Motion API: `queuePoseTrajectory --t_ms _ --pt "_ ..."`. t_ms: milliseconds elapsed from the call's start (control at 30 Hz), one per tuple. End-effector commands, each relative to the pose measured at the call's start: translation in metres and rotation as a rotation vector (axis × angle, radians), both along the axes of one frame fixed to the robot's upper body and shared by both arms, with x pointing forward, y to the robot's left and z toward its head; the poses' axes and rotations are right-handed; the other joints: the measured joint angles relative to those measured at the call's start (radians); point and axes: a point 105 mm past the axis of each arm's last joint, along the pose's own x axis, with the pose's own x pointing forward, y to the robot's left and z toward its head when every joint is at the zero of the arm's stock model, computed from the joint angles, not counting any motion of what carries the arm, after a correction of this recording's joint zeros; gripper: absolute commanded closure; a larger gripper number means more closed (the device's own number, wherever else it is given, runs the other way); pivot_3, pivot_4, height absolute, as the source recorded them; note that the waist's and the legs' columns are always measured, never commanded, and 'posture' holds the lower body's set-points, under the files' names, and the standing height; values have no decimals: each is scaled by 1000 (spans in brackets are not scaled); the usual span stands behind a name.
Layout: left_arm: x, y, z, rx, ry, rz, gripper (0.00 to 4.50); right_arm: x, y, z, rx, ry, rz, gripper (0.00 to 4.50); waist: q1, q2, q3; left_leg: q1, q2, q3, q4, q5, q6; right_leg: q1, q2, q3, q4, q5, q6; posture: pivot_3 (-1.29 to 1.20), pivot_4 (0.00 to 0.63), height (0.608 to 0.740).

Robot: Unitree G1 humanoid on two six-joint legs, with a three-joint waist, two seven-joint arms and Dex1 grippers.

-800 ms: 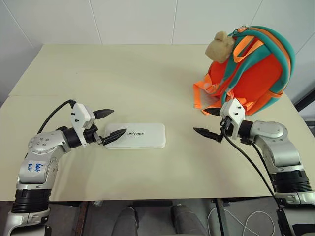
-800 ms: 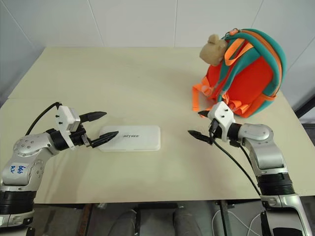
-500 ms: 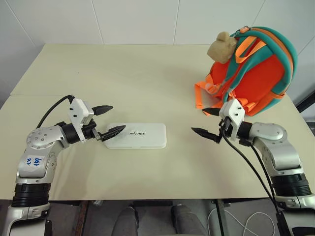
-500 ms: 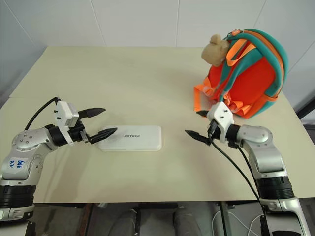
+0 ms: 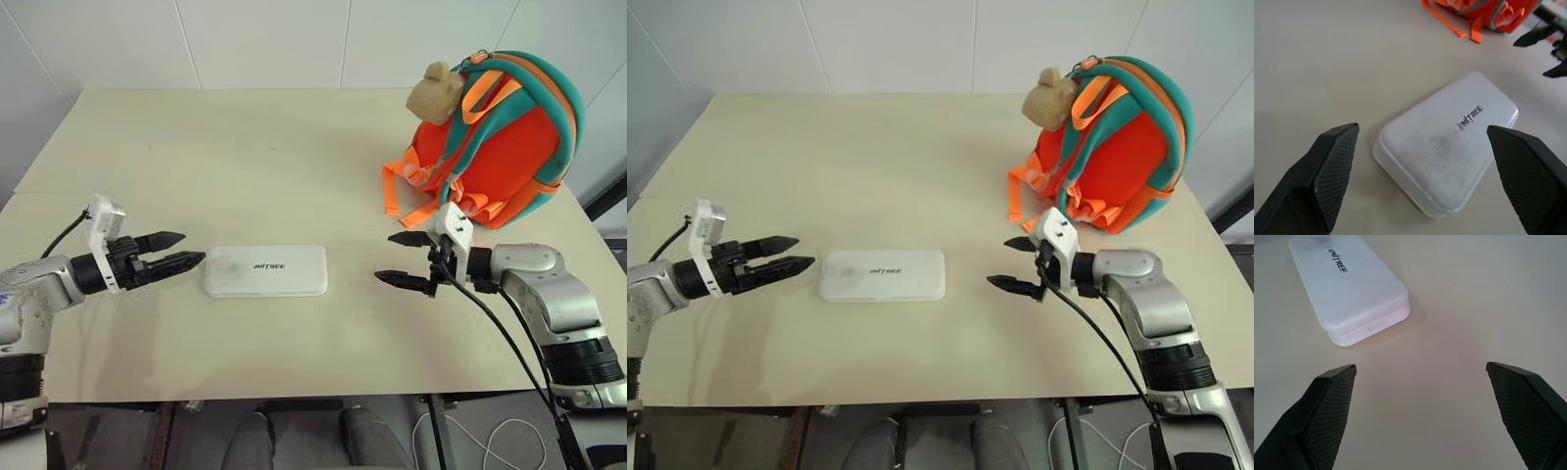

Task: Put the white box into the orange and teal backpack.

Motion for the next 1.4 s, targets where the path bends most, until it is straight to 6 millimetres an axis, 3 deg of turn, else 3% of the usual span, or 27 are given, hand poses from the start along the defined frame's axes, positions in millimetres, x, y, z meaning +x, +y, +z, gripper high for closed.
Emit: queuePoseTrajectory --t_ms 33,200,300,433,700,1000,1267,1400 --pt "-2 3 -4 -74 155 6 23 -7 22 6 32 63 51 0 0 0 0 0 0 -1 0 0 0 0 0 -1 0 0 0 0 150 740" --pt "0 3 -17 -156 289 34 23 -14 43 -4 13 117 96 0 3 0 0 -3 0 -3 -1 -1 -2 -3 0 -3 2 -4 -3 0 150 740" --pt "0 2 -23 -148 344 33 23 -14 46 -10 -13 136 87 0 5 -1 0 -13 0 -3 1 0 -4 -16 0 -4 9 -5 -4 0 150 740" --pt "9 -1 -36 -160 398 59 23 -13 54 -21 -37 149 102 0 7 -1 0 -13 0 -5 2 2 -6 -17 0 -6 13 -6 -5 0 150 740" --pt "21 -35 -35 -238 439 -12 23 1 72 -11 -3 127 98 0 6 -1 0 -12 -1 -7 8 2 -6 -14 0 -7 17 -5 -4 0 150 740" --pt "4 -65 -54 -199 591 -113 23 -3 89 -7 28 137 128 0 11 -1 0 -13 -1 -9 7 2 -7 -14 0 -9 16 -5 -5 0 150 740" --pt "3 -69 -57 -219 614 -101 23 8 68 -4 -15 97 60 0 15 0 0 -13 -2 -9 7 2 -7 -13 -1 -10 15 -5 -5 0 150 740" --pt "8 -81 -58 -262 627 -114 23 5 75 -10 -10 109 77 0 29 0 0 -13 -2 -10 8 2 -7 -13 -1 -10 16 -5 -5 0 150 740"
